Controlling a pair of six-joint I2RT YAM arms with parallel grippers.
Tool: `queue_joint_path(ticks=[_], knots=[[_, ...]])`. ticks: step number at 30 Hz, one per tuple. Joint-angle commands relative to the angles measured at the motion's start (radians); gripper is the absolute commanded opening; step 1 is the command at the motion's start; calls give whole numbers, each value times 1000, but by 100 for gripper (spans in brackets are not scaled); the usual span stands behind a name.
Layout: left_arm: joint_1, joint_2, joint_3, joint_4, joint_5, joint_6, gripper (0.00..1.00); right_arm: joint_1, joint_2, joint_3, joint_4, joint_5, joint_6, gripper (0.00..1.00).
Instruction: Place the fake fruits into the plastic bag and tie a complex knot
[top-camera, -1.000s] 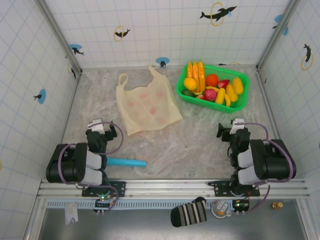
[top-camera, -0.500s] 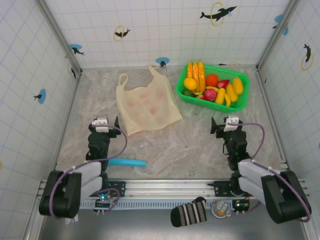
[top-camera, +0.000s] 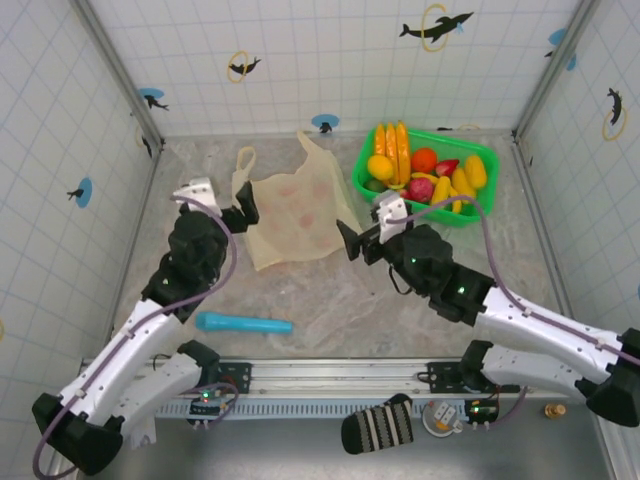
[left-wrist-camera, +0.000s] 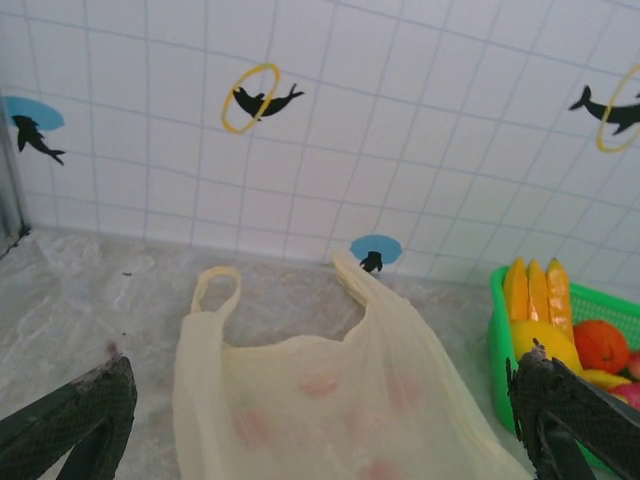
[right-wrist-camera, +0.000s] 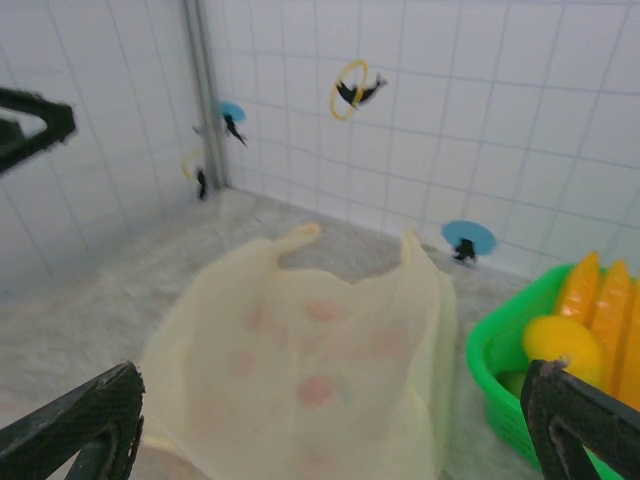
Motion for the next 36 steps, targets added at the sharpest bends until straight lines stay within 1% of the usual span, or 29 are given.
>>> queue_joint_path(ticks=[1,2,3,4,5,6,8,10,13,15,18,21,22,25,29,31,32,33,35,36], knots=[[38,95,55,-163,-72,-152,98,-227,66,11,-137,-270,227,100],[72,159,104,-170,5,-166,98,-278,128,53,-166,-360,258,100],[93,223,156,-195,48,-179,98,-299,193,94,-188,-414,255,100],[97,306,230,-234,68,-190,98,-292,246,103,-171,-386,259,100],[95,382,291,-267,71,-194,98,-292,294,104,-141,-389,272,100],[123,444,331,-291,67,-201,97,-295,347,118,-132,-396,269,100],[144,513,356,-265,74,-216,97,-291,447,177,-172,-363,261,95],[177,562,352,-216,117,-227,97,-294,568,268,-247,-359,255,89],[249,650,375,-213,168,-257,97,-291,714,383,-336,-333,248,86],[304,715,398,-229,203,-275,97,-293,780,416,-345,-316,252,85],[347,800,423,-227,214,-264,97,-295,849,449,-339,-313,256,82],[382,897,468,-228,244,-252,96,-291,871,452,-320,-324,263,81],[394,931,487,-230,276,-250,95,-291,867,446,-312,-329,265,81],[418,1018,515,-186,409,-251,85,-291,847,426,-297,-344,266,80],[420,1071,486,-55,560,-232,76,-295,801,400,-292,-373,259,79],[420,1114,508,-58,614,-211,71,-297,771,384,-291,-379,259,78],[419,1144,531,-76,634,-194,66,-299,755,376,-290,-386,259,77],[418,1170,556,-101,641,-178,58,-300,738,370,-285,-392,259,76],[418,1188,577,-127,641,-135,32,-301,705,361,-284,-391,258,69],[418,1180,569,-123,637,-123,21,-302,689,357,-284,-391,254,66]])
